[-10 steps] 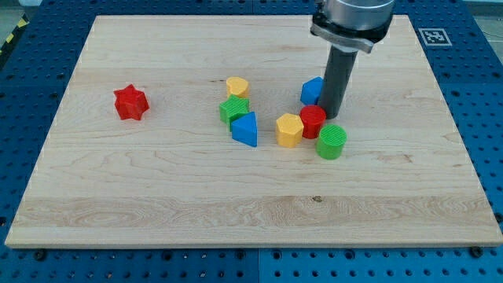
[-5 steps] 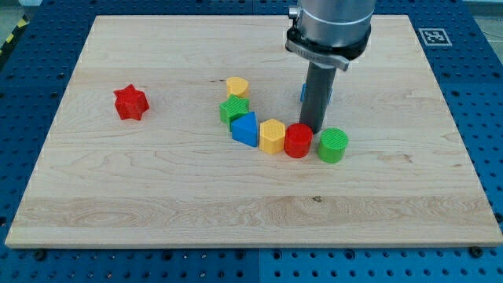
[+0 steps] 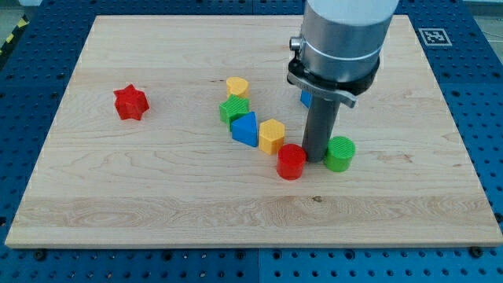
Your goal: Place the red circle at the bottom left of the blue triangle
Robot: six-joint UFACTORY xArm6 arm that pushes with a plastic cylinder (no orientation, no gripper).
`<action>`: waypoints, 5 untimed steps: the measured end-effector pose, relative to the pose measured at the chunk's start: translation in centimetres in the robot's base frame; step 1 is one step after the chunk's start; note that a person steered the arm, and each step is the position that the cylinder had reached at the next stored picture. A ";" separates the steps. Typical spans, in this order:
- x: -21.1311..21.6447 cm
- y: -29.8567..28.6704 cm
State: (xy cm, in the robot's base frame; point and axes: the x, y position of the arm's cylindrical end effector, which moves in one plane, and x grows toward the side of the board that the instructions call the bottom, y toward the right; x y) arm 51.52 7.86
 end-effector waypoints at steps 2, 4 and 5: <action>1.6 -0.4; 2.3 -0.4; 2.9 -1.5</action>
State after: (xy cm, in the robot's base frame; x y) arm 54.47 6.35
